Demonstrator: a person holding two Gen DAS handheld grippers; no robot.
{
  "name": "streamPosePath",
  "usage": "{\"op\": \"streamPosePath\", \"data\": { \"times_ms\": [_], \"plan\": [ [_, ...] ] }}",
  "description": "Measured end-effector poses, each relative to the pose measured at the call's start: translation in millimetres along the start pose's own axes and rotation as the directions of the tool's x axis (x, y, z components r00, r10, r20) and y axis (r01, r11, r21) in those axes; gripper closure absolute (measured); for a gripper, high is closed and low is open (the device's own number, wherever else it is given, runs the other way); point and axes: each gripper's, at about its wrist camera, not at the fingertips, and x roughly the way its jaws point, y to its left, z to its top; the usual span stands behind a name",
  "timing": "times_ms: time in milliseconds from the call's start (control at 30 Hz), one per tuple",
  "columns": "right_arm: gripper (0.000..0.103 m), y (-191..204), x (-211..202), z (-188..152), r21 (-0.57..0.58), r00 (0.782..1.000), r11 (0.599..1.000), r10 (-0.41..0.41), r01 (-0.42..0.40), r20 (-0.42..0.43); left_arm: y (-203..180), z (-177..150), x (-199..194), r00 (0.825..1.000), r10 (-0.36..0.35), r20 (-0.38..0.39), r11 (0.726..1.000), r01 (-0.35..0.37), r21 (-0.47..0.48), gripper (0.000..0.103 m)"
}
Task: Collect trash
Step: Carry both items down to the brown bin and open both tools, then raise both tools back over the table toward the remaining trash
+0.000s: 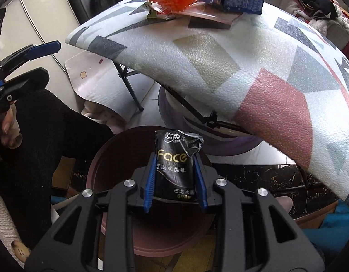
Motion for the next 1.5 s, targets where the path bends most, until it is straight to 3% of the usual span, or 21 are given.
{"op": "streamPosePath", "data": {
  "times_ms": [167, 267, 333, 400, 500, 933, 1500],
  "plan": [
    [0.069, -1, 11, 0, 0.009, 0.999, 1.0, -0.009, 0.009, -0.041, 0, -1, 6, 1.0, -0.003, -0.018, 1.0, 0.003, 0.0, 0.008],
    [0.063, -1, 11, -1, 0.008, 0.999, 1.0, -0.023, 0.023, -0.045, 3, -2, 7, 1.0, -0.002, -0.023, 1.0, 0.002, -0.014, 0.008],
    [0.042, 0, 9, 0, 0.011, 0.999, 0.999, -0.039, 0.039, -0.037, 5, -2, 6, 1.0, 0.0, -0.021, 1.0, 0.0, -0.025, 0.008],
    [0.026, 0, 5, 1, 0.013, 0.998, 0.998, -0.053, 0.053, -0.018, 6, -3, 5, 1.0, 0.001, -0.019, 0.999, -0.002, -0.035, 0.008],
    [0.011, -2, -2, 1, 0.019, 0.997, 0.997, -0.071, 0.071, 0.008, 7, -3, 5, 1.0, 0.006, -0.019, 0.999, -0.006, -0.045, 0.008],
    [0.006, -16, -40, 5, 0.07, 0.981, 0.991, -0.121, 0.111, 0.154, 8, 1, 0, 1.0, 0.031, 0.0, 0.999, -0.031, -0.044, 0.008],
    [0.006, -58, -82, 30, 0.167, 0.937, 0.971, -0.213, 0.172, 0.275, 48, 31, -15, 0.987, 0.13, 0.092, 0.985, -0.118, -0.126, 0.006]
  ]
}}
